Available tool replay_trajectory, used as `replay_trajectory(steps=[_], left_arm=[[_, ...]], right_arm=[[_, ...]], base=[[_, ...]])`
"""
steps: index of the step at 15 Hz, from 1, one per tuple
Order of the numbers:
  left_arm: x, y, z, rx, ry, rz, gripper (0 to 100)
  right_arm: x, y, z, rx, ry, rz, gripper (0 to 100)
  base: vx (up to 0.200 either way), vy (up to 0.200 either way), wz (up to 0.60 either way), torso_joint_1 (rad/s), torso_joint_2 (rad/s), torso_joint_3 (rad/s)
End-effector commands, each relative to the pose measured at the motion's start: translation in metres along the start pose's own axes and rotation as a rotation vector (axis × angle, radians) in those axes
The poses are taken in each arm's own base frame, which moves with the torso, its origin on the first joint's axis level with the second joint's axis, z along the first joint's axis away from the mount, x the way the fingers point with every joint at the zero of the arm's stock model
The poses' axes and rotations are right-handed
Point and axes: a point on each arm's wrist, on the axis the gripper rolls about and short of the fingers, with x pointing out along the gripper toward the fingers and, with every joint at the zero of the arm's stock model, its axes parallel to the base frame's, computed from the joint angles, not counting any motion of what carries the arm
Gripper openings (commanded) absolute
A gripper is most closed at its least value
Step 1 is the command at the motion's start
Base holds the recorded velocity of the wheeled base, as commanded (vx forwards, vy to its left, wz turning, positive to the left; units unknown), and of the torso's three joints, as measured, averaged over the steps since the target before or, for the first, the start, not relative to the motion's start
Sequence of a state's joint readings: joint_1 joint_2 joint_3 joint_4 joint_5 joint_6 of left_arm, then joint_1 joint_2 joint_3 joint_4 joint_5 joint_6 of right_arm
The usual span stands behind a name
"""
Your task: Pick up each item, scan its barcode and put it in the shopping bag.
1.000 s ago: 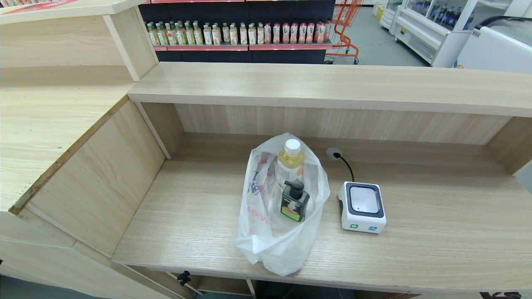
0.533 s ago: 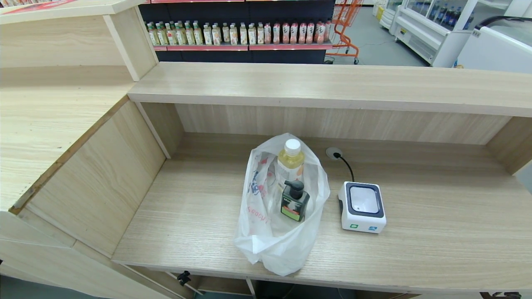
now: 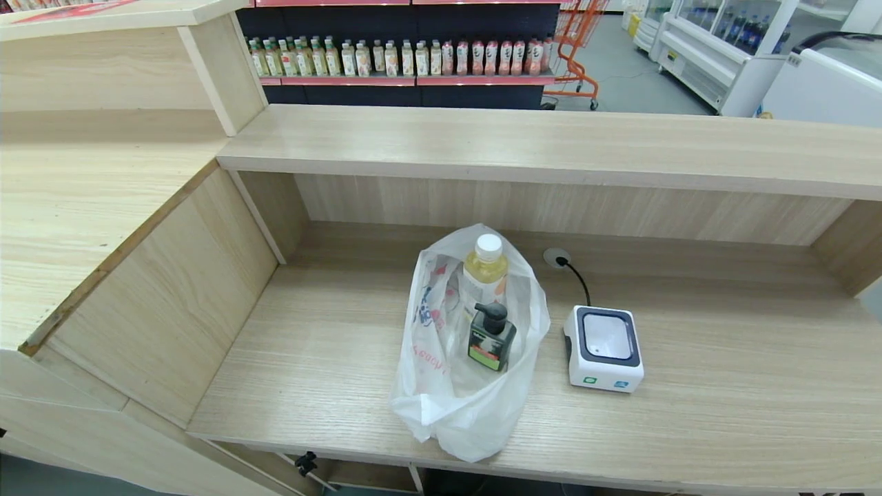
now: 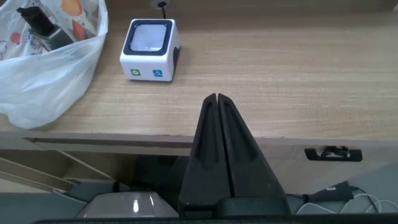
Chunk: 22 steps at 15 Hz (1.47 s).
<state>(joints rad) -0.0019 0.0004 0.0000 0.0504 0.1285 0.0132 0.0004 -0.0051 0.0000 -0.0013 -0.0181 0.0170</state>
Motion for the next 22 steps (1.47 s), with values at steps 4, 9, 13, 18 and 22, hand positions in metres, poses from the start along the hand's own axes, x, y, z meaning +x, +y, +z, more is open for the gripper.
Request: replay_trajectory(steps=[4,9,13,18,22], left_arm=[[0.0,0.0,0.0,-0.001,0.0,0.001,100],[0.0001,0.0,0.0,0.001,0.001,0.001,100],[0.0,0.0,0.0,-0.003,0.0,0.001,100],[0.0,0.0,0.0,-0.004,0.0,0.001,100],[0.0,0.0,0.0,-0.004,0.0,0.001,100]], right_arm=[[0.0004,0.0,0.0001,0.0,0.005,0.001,0],[0.0004,0.0,0.0001,0.0,0.005,-0.001,0],[0.0004,0.0,0.0001,0.0,0.005,0.001,0],[0.0004,0.0,0.0001,0.0,0.005,0.001,0],[0.0004,0.0,0.0001,0.0,0.005,0.001,0]], base=[[0.0,-0.15,0.0,0.011,0.01,0.002],[0.0,0.0,0.0,0.0,0.0,0.0],[0.15,0.0,0.0,-0.004,0.0,0.001],[0.0,0.0,0.0,0.0,0.0,0.0],[0.0,0.0,0.0,0.0,0.0,0.0]])
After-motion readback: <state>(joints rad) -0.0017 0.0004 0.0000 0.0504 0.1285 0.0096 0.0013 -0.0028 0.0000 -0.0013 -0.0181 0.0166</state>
